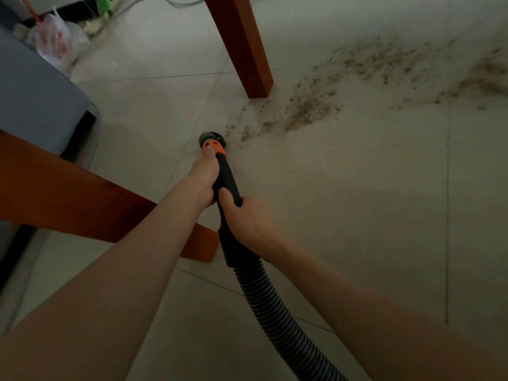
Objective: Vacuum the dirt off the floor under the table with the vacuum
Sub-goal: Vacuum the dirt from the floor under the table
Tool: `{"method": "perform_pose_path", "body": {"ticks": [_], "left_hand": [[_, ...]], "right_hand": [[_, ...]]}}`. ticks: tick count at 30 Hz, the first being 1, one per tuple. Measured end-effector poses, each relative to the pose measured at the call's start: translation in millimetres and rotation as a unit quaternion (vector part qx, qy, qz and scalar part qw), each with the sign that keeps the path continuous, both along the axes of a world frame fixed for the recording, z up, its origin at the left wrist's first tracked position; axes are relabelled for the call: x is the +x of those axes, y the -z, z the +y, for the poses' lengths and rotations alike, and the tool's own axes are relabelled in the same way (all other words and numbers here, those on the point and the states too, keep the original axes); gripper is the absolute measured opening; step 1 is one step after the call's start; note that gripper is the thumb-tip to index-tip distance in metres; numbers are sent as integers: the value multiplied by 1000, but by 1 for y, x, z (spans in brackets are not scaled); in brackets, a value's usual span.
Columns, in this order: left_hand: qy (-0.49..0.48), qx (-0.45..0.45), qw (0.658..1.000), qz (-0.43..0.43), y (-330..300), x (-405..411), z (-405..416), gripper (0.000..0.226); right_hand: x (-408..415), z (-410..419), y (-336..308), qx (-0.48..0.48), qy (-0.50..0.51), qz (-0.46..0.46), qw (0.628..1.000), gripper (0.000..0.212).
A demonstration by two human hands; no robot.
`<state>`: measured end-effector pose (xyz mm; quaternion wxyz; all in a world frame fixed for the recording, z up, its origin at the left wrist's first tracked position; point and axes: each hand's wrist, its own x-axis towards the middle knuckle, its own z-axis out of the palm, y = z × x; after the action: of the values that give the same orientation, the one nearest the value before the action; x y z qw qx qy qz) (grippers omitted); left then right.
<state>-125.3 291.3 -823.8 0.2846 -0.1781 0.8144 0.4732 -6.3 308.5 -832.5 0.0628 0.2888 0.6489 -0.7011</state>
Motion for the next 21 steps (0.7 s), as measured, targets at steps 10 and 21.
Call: {"method": "perform_pose_path", "body": {"ticks": [10,21], "left_hand": [[47,-15,999,-7,-8,25,4,50],[88,-1,996,-20,-14,41,31,47]], "right_hand": [[28,-4,-9,11,18,-2,1000,46],[42,10,-16,-13,84,-9,996,45]]}}
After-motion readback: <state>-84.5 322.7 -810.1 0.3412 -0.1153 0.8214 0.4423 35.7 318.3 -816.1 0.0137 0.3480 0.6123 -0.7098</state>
